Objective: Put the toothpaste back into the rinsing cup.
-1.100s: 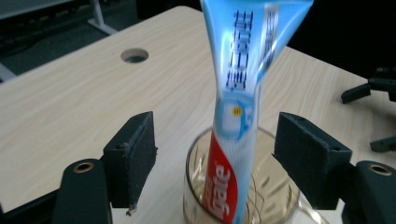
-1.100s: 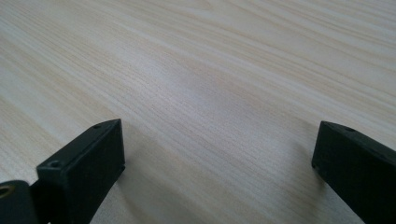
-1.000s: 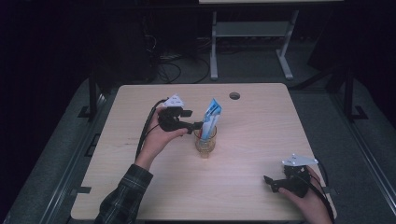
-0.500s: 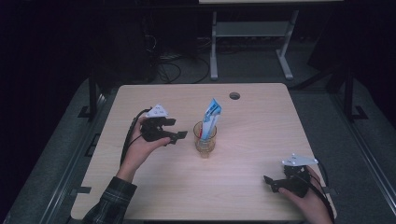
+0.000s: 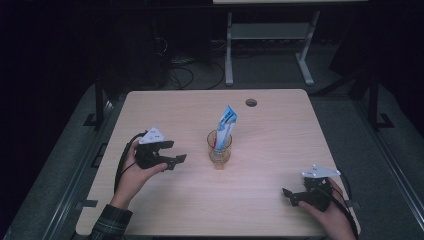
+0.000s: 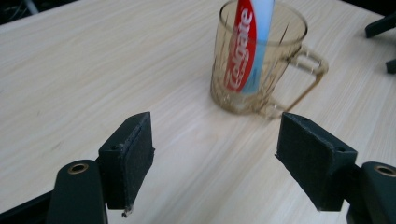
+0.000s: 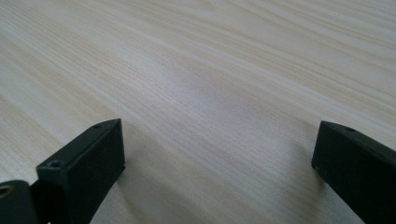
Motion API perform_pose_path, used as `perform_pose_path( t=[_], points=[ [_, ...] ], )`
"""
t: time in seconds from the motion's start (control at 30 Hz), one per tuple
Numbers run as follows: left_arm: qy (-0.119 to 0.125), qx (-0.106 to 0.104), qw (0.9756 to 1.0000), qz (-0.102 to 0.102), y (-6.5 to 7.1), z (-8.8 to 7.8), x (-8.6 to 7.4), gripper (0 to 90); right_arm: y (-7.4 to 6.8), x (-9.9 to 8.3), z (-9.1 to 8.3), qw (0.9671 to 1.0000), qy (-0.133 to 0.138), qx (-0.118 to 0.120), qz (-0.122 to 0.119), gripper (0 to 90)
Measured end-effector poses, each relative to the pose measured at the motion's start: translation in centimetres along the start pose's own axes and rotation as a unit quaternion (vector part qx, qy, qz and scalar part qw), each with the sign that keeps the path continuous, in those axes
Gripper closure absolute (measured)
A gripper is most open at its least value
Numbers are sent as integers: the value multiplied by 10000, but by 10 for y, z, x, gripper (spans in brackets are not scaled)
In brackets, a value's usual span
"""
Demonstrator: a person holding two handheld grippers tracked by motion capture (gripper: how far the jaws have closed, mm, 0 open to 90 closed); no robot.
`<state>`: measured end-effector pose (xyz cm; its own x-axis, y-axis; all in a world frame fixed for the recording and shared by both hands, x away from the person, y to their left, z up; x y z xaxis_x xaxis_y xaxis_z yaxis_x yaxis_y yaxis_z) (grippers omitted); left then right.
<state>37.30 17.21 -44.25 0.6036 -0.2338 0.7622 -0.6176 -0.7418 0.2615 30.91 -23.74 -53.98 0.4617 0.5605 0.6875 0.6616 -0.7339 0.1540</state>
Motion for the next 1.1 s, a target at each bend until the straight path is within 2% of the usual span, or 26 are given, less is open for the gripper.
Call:
perform_pose_path(
  t=[0.3, 0.63, 0.77, 1.1],
  points=[
    [-45, 270, 9995, -169, -16, -22, -32, 261, 0, 0, 0, 10000, 3, -1, -6, 18],
    [-241, 536, 9980, -230, -25, -31, -64, 251, 0, 0, 0, 10000, 1, 0, -1, 18],
    [-406, 732, 9963, -212, -30, -32, -81, 233, 0, 0, 0, 10000, 0, 0, -1, 18],
    [-631, 1091, 9912, -406, -43, -35, -117, 221, 0, 0, 0, 10000, -1, 1, 4, 18]
  ],
)
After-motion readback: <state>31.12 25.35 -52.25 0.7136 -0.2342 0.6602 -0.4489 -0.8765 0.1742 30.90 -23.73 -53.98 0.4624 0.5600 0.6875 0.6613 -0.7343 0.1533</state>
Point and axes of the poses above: each handheld gripper's, and its own axes: z roughly forward along the jaws, x roughly out of its top, y roughly to its right, the point moved 8 cm from there along z, roughly forward along the jaws, and after that the axes turned 15 degrees about -z, right-handed, at the moved point
